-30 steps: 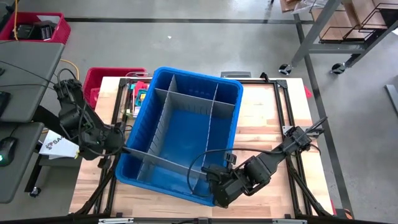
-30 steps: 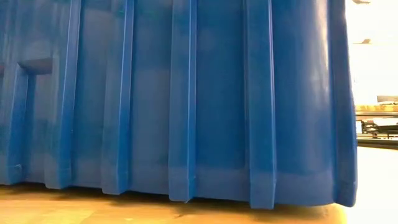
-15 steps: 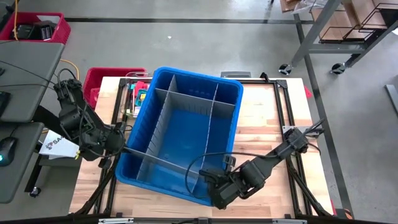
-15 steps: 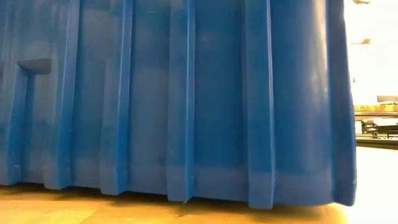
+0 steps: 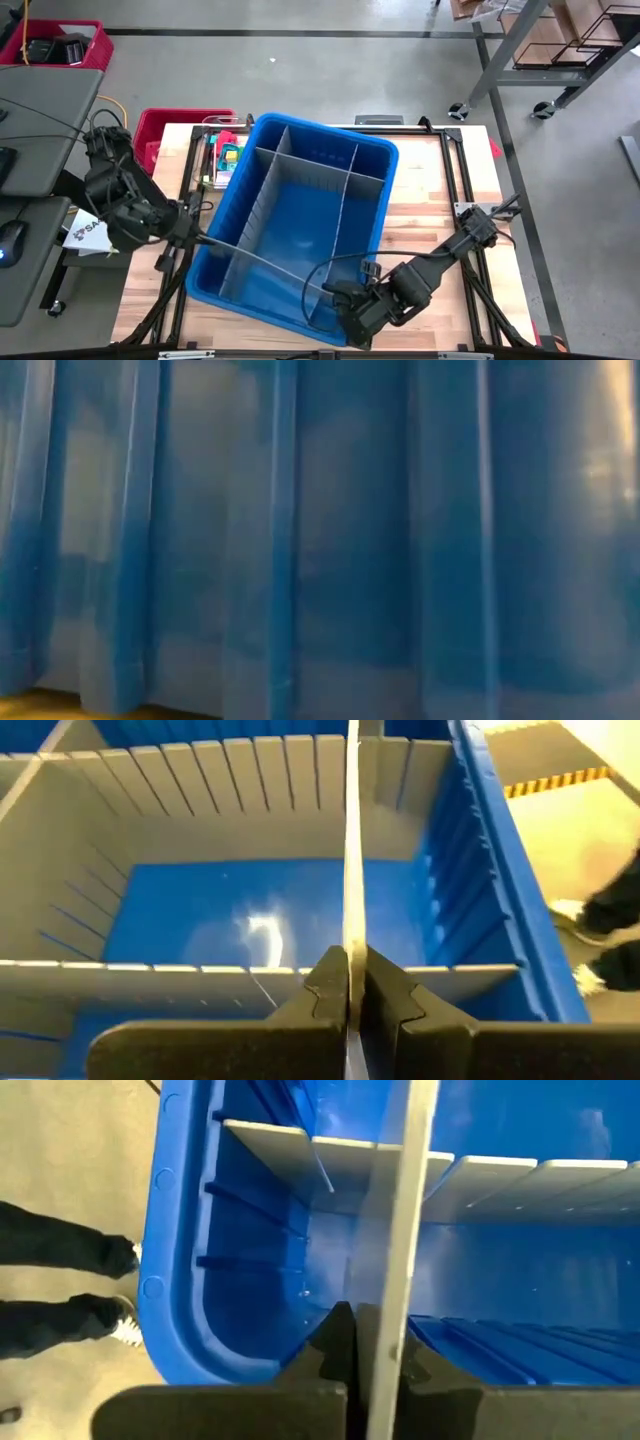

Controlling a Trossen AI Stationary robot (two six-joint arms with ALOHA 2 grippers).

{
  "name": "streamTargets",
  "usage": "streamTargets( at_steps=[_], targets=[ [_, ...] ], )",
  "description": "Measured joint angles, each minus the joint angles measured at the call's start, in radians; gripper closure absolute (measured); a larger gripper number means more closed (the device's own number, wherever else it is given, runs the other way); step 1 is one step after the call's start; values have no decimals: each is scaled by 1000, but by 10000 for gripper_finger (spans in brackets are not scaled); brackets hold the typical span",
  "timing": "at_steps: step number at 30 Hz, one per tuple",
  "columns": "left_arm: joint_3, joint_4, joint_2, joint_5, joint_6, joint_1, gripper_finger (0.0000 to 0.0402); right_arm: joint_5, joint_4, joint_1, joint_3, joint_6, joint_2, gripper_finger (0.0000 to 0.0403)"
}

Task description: Sort blocks

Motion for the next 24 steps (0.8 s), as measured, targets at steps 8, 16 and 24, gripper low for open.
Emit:
streamTargets(
  at_steps=[8, 16, 24],
  targets=[
    [4, 213, 0, -127, 80, 1, 401, -5, -30, 1, -1, -3, -9, 403],
    [3, 340, 2, -173, 168, 2, 401, -28, -40, -3, -2, -28, -9, 403],
    [-52, 219, 15, -175, 38, 2, 401, -69, -48, -2, 23, -26, -16, 403]
  ],
)
